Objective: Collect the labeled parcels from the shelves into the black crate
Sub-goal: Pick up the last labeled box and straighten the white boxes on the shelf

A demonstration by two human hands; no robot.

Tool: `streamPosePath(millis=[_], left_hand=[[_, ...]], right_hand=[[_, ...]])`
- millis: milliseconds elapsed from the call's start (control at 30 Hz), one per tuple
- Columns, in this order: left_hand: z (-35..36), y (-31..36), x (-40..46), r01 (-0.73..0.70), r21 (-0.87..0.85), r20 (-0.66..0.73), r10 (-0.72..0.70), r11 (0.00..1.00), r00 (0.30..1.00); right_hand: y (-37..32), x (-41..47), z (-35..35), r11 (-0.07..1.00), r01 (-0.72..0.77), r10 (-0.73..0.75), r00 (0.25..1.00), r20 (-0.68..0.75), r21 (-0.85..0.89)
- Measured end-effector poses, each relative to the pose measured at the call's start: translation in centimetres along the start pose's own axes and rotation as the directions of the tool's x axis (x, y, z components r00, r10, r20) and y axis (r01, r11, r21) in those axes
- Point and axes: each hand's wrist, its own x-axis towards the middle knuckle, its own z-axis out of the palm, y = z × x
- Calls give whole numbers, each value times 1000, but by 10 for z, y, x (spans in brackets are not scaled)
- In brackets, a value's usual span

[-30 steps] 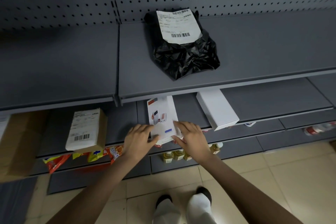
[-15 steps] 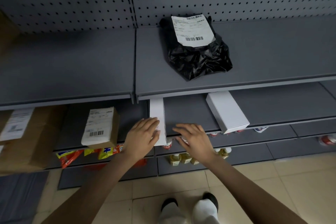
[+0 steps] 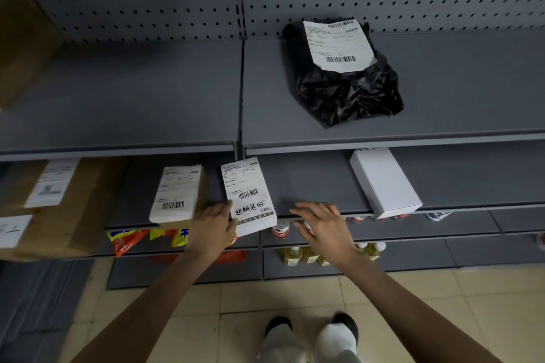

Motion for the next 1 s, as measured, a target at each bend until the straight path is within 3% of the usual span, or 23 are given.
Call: streamPosePath(millis=[200, 500, 900, 1000], left_hand=[[-2, 2, 12, 85, -105, 11, -84, 991, 996], [2, -3, 13, 98, -61, 96, -91, 993, 991], [21, 22, -4, 30, -203, 34, -23, 979, 999], [23, 27, -5, 42, -200, 46, -34, 979, 998]], right_hand=[[-8, 16, 1, 1000, 5, -4, 999, 36, -4], [-30, 49, 25, 1000, 20, -18, 982, 188, -13], [-24, 1, 19, 999, -39, 37, 997, 75, 25], [-19, -4, 16, 990, -139, 136, 988, 69, 39]])
